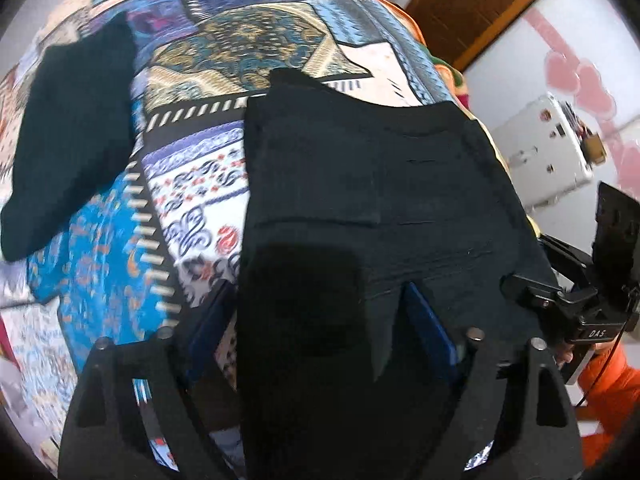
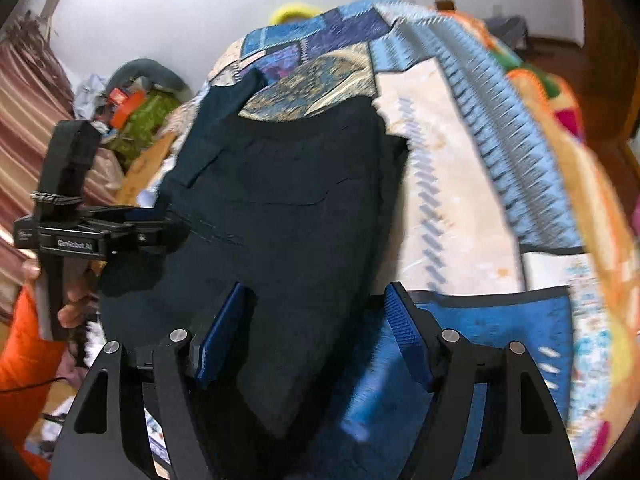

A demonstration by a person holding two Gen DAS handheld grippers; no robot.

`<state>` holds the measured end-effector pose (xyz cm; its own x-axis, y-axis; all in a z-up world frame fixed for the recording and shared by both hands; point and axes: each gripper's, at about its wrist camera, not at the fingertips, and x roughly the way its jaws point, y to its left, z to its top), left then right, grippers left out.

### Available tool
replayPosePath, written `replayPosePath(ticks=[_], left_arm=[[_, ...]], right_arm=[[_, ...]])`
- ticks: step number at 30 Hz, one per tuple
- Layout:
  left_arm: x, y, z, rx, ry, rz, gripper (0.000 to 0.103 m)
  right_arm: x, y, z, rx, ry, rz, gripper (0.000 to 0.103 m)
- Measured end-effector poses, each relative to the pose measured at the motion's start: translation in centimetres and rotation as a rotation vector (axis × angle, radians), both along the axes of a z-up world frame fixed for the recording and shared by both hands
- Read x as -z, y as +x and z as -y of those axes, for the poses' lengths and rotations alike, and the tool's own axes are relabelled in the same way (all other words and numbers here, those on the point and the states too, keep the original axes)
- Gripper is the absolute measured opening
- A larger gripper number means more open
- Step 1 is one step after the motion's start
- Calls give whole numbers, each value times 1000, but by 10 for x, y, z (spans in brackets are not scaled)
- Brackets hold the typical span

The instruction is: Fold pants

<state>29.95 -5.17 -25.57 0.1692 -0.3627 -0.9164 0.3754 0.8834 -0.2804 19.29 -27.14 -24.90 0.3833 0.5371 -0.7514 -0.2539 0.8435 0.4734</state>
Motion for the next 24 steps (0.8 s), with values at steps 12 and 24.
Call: replayPosePath(ticks=[12,24], left_arm=[[-2,16,34,61,12,7,73],[-38,-15,41,65,79,160,28]], right_arm=[[7,28,3,-47,76,-44,41],[-49,0,-17,-157,-91,161,23]])
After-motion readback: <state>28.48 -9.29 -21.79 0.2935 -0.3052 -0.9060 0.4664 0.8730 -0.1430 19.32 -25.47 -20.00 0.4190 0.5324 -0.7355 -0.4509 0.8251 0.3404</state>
